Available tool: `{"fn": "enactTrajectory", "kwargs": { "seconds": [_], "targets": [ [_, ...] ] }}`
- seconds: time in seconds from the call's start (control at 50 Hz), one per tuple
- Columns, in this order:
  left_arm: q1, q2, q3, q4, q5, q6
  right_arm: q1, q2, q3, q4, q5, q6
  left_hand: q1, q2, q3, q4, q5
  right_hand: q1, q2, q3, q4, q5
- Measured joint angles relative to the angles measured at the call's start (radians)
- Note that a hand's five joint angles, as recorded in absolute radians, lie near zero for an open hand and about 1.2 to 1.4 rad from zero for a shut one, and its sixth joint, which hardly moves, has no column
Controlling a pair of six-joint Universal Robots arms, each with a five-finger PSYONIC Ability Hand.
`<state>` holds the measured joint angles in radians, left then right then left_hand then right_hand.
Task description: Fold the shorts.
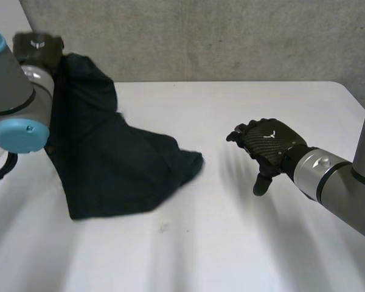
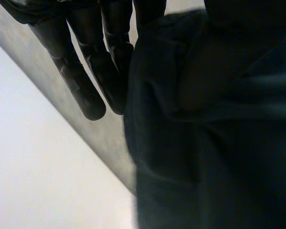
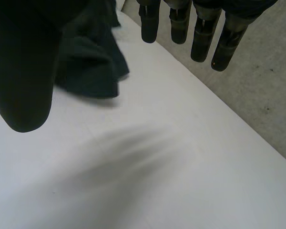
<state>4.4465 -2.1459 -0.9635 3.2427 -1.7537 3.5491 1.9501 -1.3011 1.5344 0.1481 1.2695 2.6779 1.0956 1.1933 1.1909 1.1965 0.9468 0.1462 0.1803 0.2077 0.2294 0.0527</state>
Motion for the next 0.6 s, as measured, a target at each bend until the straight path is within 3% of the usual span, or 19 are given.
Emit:
{"fn": "enactTrajectory", "kwargs": {
  "seconds": [0.14, 0.3, 0.44, 0.52, 0.54, 0.6],
  "targets": [
    [-0.216, 0.035, -0.011, 0.08, 0.073, -0.015, -0.019, 0.002, -0.007, -0.019, 0.035, 0.014, 0.0, 0.004, 0.004, 0.001, 0.0, 0.0, 0.0, 0.0, 0.0, 0.0],
    [-0.487, -0.041, -0.083, 0.083, 0.17, -0.025, -0.103, -0.005, -0.036, -0.047, 0.167, 0.042, 0.0, 0.004, 0.005, 0.004, 0.0, 0.0, 0.0, 0.0, 0.0, 0.0],
    [-0.648, -0.119, -0.141, 0.072, 0.178, -0.026, -0.186, -0.006, -0.06, -0.052, 0.202, 0.049, 0.0, -0.005, -0.003, -0.008, 0.0, 0.0, 0.0, 0.0, 0.0, 0.0],
    [-0.696, -0.14, -0.154, 0.063, 0.179, -0.023, -0.218, -0.006, -0.064, -0.049, 0.198, 0.048, 0.0, -0.01, -0.008, -0.015, 0.0, 0.0, 0.0, 0.0, 0.0, 0.0],
    [-0.709, -0.144, -0.156, 0.057, 0.179, -0.021, -0.225, -0.006, -0.064, -0.048, 0.196, 0.047, -0.411, -0.448, -0.435, -0.455, -0.398, 0.0, 0.0, 0.0, 0.0, 0.0],
    [-0.719, -0.133, -0.159, 0.034, 0.179, -0.017, -0.235, -0.006, -0.061, -0.045, 0.186, 0.046, -0.796, -0.848, -0.825, -0.849, -0.779, 0.0, 0.0, 0.0, 0.0, 0.0]
  ]
}}
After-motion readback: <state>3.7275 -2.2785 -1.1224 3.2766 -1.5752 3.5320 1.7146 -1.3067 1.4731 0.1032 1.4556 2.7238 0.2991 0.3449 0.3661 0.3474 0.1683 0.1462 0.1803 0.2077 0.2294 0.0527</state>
